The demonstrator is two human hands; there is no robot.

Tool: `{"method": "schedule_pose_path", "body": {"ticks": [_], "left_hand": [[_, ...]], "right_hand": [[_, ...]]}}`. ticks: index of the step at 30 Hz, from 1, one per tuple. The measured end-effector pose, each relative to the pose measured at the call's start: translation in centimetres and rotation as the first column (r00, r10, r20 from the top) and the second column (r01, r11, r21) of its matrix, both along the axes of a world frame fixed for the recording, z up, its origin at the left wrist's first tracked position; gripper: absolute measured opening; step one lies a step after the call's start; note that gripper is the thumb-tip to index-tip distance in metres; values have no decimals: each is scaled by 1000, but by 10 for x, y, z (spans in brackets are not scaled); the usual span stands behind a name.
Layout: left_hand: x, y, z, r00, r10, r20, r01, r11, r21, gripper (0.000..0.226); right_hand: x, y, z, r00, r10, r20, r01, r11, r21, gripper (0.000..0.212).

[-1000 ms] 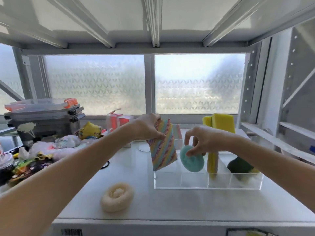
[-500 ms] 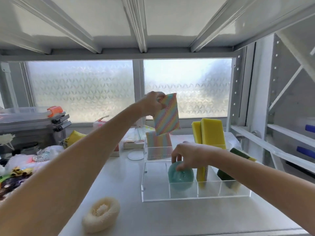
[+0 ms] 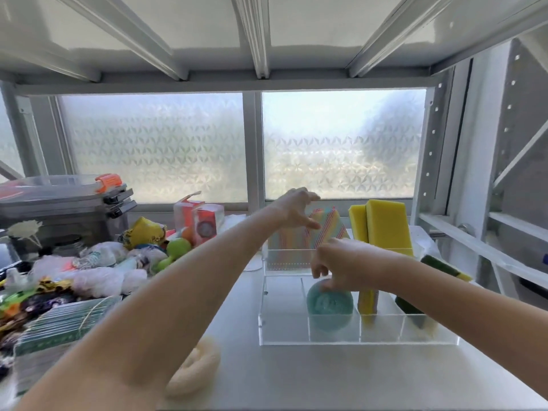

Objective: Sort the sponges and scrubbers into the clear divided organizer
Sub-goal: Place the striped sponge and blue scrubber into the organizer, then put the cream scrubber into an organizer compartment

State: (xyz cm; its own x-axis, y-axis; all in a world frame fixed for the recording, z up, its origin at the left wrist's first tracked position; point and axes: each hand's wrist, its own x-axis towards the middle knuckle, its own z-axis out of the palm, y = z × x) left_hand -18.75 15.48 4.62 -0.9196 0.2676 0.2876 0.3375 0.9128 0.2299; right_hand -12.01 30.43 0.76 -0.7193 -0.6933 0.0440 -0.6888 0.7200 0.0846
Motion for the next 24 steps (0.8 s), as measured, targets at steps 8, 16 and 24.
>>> {"method": "schedule_pose_path", "body": {"ticks": [8, 16, 24], "left_hand": [[169, -110, 26, 840, 280, 465, -170, 950, -263, 79], [250, -143, -98, 870, 184, 457, -174, 983, -63, 41], [178, -107, -51, 998, 45, 37, -54, 964, 261, 31]], "right_hand": [[55, -67, 3, 930, 366, 10, -348, 891, -290, 31], [93, -121, -55, 826, 563, 18, -561, 826, -56, 49], [39, -68, 13, 933, 359, 33, -318, 861, -398, 22]]}}
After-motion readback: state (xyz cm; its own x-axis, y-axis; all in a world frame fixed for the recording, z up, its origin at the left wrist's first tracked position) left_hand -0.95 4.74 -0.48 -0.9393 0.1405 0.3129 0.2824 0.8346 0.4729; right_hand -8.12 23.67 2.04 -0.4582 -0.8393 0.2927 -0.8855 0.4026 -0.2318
